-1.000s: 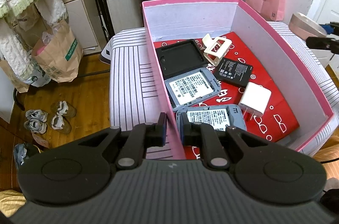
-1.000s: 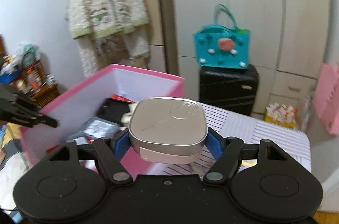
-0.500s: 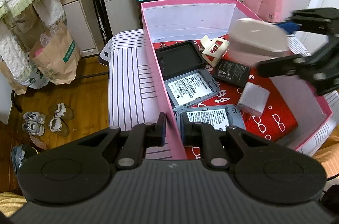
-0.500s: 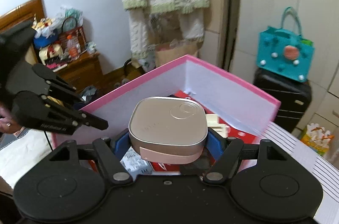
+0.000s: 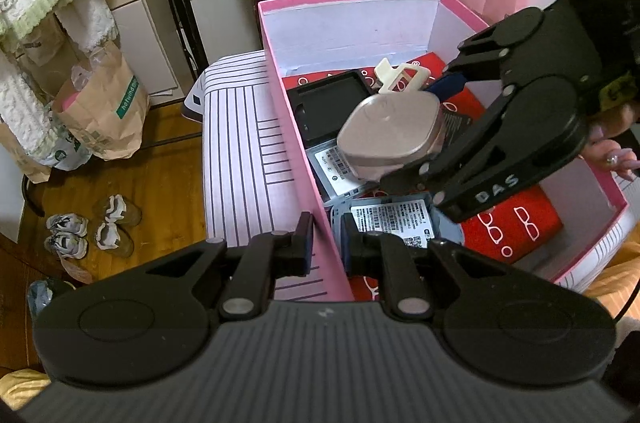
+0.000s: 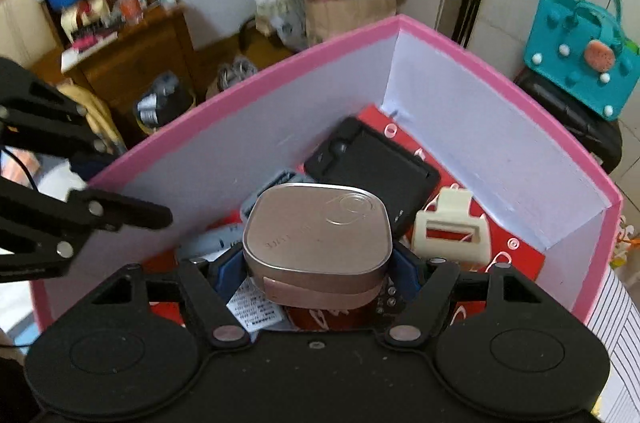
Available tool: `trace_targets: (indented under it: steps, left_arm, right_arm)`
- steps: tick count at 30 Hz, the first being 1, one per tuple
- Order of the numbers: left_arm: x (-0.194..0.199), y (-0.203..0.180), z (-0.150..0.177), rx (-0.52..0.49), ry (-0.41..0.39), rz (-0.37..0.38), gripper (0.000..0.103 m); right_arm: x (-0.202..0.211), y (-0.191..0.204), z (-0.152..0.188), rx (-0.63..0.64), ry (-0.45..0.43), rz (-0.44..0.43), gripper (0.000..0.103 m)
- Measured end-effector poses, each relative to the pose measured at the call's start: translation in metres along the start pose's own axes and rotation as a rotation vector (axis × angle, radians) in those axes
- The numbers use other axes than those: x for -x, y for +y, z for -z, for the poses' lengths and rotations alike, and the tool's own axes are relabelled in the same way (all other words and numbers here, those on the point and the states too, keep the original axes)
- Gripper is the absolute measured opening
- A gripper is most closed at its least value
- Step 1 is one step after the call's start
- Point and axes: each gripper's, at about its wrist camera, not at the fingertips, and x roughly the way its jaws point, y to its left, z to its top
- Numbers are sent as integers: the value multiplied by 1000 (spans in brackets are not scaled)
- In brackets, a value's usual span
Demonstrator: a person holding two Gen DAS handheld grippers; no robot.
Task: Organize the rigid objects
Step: 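Carry the beige case with the right gripper into the box and release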
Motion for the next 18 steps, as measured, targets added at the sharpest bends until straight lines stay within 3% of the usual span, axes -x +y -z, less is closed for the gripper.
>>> trace_targets:
  steps: [4,6,12,18]
  left_arm:
    - [0,1,0,15,-3,1,13]
    - [-1,1,1,20,-6,-1,13]
    - [0,2,2,33,-9,-4,13]
    - [1,0,3,33,-10,-14,13]
  right_arm:
    - [-10,4,-2,42,68,-31,78]
    - [-8,1,-2,27,57,-38,81]
    - [43,-8,15,14,-147,-12,82]
    - [108,-30,56,-60,-392,15,83]
